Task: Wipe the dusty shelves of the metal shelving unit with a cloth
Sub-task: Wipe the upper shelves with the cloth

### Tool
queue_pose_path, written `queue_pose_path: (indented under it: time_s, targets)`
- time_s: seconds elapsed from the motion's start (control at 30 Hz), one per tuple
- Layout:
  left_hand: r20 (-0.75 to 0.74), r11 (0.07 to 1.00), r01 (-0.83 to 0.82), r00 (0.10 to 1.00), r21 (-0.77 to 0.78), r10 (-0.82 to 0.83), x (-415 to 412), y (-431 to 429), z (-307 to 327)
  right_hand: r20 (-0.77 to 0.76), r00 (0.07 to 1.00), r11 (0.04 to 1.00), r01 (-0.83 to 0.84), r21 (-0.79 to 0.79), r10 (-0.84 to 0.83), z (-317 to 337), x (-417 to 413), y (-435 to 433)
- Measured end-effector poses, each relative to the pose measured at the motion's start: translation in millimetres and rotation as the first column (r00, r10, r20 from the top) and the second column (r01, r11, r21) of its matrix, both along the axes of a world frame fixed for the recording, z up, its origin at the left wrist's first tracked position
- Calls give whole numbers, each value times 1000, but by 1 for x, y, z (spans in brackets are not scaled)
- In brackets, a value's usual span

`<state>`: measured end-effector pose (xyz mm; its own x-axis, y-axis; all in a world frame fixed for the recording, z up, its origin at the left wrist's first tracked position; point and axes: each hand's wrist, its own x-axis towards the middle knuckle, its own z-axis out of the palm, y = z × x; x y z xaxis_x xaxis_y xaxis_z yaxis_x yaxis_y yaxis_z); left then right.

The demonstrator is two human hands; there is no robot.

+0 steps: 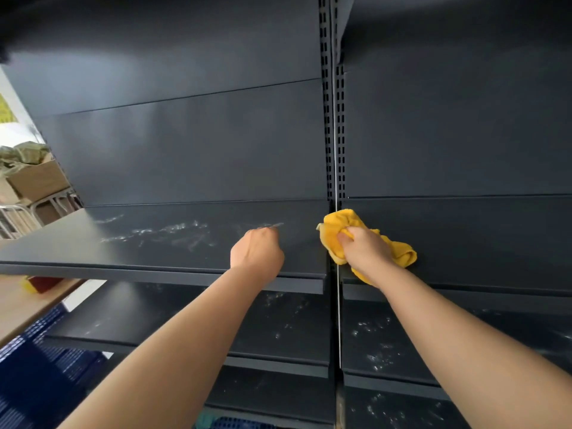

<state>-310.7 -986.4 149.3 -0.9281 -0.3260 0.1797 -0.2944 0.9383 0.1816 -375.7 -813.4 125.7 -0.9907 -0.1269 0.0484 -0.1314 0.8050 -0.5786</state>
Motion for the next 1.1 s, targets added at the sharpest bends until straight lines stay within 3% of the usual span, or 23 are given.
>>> queue_pose_path:
  time_s: [0.1,0.2,0.3,0.37,0.43,0.47,0.57,0.73,0.87,1.1]
  targets:
    - [-53,1000,29,998,11,-28,1,-19,5,-41,988,988,-151,28,152,-3,12,-41]
    - [-81,999,36,996,35,-34,1,-37,8,-64,933,917,-333,217,354,-7,22,-77]
    - [-83,996,58,995,70,-52,1,-52,7,19,914,873,-393,290,405,-4,19,-88]
    - [-80,991,92,993,101,-84,-1,-56,5,75,914,906,-406,122,399,-1,15,-81]
    - [-92,979,134,988,152,-121,-6,-52,1,-8,938,936,-348,-48,348,4,12,-71]
    - [-98,972,145,987,186,-128,-10,-46,-1,-68,952,951,-303,-62,299,6,10,-66]
    - [-53,956,149,989,251,-140,-24,-18,-6,-119,980,985,-153,74,161,8,6,-49]
    - [246,974,19,966,228,-77,-51,30,-21,-38,998,969,-29,247,40,5,2,-16]
    - [257,989,95,959,112,-121,-71,30,-34,10,1000,959,-19,282,17,4,-14,6]
    - [272,977,199,938,77,-212,-112,9,-34,55,993,938,-119,326,107,2,-49,5]
